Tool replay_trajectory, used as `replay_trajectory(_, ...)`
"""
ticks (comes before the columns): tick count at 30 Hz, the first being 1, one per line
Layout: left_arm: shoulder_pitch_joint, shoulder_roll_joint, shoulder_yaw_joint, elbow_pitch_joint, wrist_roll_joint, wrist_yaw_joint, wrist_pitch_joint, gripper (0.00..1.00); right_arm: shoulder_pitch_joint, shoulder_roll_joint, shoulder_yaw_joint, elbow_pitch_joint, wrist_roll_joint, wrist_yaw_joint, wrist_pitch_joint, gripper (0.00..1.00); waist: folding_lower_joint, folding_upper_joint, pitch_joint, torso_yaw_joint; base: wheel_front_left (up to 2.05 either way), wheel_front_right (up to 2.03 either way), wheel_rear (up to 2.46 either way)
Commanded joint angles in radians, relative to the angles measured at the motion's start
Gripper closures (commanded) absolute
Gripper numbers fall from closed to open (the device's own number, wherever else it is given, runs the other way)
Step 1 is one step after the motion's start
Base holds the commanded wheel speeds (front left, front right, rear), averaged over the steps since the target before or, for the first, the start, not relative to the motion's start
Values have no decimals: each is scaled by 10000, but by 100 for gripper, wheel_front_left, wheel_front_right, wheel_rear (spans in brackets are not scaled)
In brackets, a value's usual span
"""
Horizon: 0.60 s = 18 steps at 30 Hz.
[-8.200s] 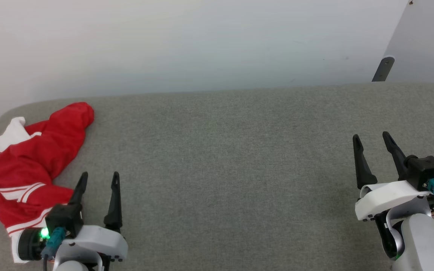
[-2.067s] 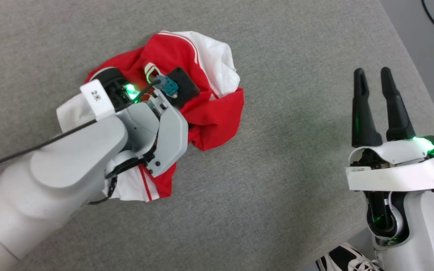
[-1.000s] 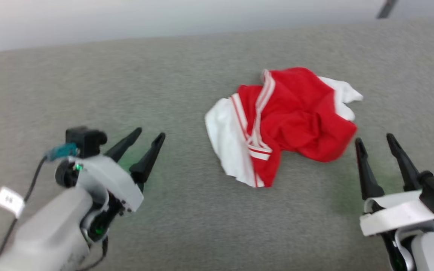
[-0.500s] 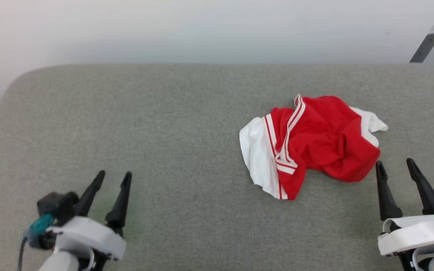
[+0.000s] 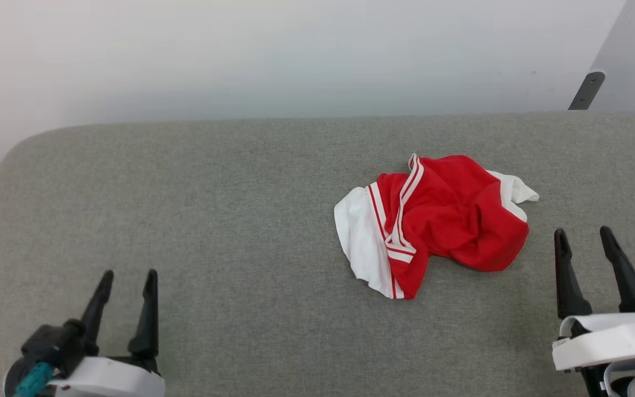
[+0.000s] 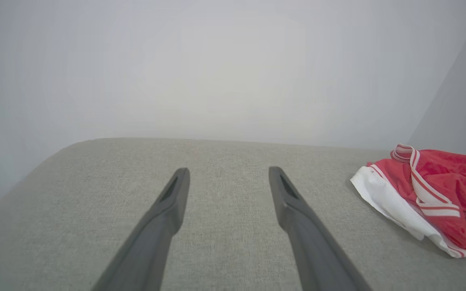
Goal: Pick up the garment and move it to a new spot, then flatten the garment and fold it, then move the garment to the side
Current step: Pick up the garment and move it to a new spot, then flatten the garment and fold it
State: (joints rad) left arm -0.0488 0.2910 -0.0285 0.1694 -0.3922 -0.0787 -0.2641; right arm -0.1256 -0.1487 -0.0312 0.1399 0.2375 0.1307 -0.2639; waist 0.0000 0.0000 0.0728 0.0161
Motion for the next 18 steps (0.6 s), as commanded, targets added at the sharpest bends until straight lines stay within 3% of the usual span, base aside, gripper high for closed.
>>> replay_trajectory(1,167,-128,114,147,155,-103,1,0,167,81,-23,21,-16,1,-2,0,0,0,26,-31,0,0,0)
replay_trajectory(18,-91,-540,451,426,618,-462,0,0,-106,305,74,-87,-82,1,-2,0,0,0,273,-100,0,0,0)
